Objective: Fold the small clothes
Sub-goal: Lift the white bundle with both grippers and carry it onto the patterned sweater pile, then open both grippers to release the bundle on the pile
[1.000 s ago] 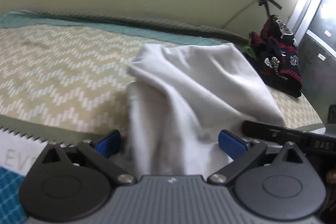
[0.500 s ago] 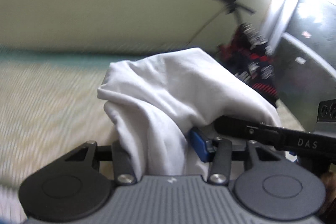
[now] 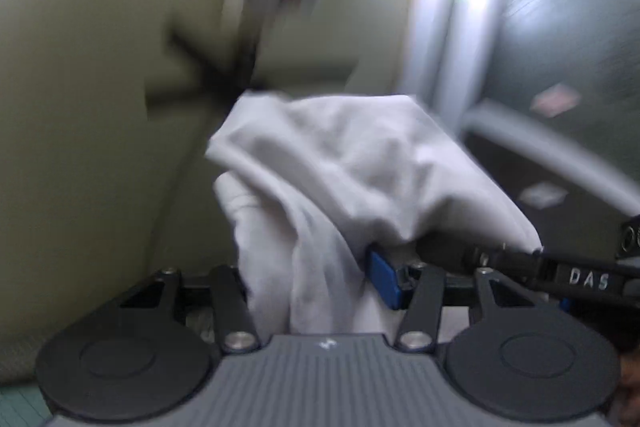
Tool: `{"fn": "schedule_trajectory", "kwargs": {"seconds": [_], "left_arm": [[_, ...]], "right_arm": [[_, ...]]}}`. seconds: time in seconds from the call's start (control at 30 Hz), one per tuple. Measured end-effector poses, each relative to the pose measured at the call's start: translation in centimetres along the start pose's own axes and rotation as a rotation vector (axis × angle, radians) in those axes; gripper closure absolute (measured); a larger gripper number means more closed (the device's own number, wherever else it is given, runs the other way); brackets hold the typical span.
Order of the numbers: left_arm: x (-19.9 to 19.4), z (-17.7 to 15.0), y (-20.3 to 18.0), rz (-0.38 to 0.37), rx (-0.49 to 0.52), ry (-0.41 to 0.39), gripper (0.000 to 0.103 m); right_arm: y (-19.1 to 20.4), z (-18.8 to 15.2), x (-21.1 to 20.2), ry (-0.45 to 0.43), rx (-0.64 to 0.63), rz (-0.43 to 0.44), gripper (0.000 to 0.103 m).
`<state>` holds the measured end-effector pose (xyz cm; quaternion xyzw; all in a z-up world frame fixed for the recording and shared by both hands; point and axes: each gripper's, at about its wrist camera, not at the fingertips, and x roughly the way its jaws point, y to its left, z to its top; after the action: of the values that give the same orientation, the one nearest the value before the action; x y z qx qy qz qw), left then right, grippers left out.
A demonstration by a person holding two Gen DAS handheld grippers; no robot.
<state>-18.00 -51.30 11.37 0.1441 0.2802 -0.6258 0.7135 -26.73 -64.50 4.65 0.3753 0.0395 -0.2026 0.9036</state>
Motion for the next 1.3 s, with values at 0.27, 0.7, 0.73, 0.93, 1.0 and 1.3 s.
{"fn": "schedule_trajectory", "kwargs": {"seconds": [0.27, 0.7, 0.73, 0.93, 1.0, 1.3], "left_arm": [[8.0, -2.5, 2.6, 0.136, -0.017, 0.089, 0.027], [-3.4, -11.1, -0.6, 0.218, -0.029, -0.047, 0.01], [-4.3, -12.3, -0.5, 0.235, -0.031, -0.036, 0.01], [-7.3, -21.1, 0.3, 0.314, -0.026, 0.063, 0.01], [-9.1, -23.1, 0.4, 0.335, -0.017, 0.07, 0.01], [-14.8, -27.9, 0.4, 0.376, -0.011, 0.006, 0.008]], "right_arm": [[-8.5, -3.8, 6.5, 0.068, 0.128, -0.061, 0.103], [-1.4, -8.8, -5.2, -0.152, -0.055, -0.206, 0.035], [-0.9, -9.9, -6.1, -0.149, -0.052, -0.221, 0.035], [1.5, -17.7, -9.1, -0.071, -0.014, -0.323, 0.026], [2.5, -19.9, -10.0, -0.056, -0.021, -0.35, 0.026], [6.8, -26.2, -12.6, -0.021, -0.09, -0.409, 0.015]]}}
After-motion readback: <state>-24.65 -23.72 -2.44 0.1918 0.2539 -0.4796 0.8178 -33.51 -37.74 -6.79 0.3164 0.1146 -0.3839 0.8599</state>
